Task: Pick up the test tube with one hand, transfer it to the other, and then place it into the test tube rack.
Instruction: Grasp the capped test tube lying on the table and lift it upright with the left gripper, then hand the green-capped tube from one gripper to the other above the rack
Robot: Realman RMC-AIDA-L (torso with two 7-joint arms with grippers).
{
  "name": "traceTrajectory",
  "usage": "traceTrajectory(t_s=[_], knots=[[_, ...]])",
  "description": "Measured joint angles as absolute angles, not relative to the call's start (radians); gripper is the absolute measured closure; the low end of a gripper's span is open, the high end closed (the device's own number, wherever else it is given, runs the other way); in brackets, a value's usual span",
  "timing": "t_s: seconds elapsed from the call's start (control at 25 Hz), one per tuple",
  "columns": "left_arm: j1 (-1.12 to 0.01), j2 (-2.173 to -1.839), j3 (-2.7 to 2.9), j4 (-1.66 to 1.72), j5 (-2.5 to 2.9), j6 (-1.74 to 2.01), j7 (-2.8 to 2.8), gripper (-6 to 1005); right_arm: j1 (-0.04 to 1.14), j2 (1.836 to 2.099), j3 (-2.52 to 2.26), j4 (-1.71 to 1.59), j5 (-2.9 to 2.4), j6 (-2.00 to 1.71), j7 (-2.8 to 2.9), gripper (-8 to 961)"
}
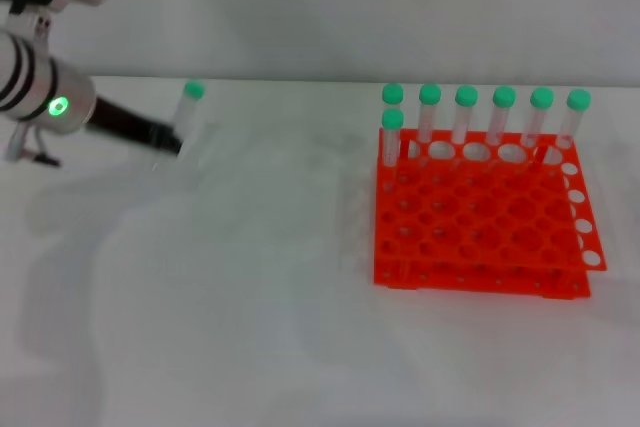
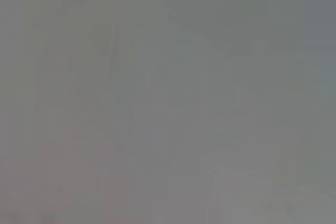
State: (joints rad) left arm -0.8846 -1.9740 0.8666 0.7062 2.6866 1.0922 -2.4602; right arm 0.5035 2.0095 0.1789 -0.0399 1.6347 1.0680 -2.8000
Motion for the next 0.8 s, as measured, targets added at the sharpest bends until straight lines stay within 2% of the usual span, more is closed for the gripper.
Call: traceTrajectory(t_s=[0.28,0.52,0.8], knots=[[-0.795,-2.027,0.867,0.71,2.288,0.85,-2.17,792,0.499,2.009,0.18,-0.04,1.66,1.069,-2.798,199],[-0.685,-2.071,0.869,0.712,1.899,0.803,-1.858,787,0.488,2.008,0.181,-0.04,1.692,1.069,-2.771,203],[-0.623,-2.077,0.889,0.566,1.427,0.952,-1.392,781,0.459,1.999,0.15,-0.08,1.665,1.129,-2.623,208]])
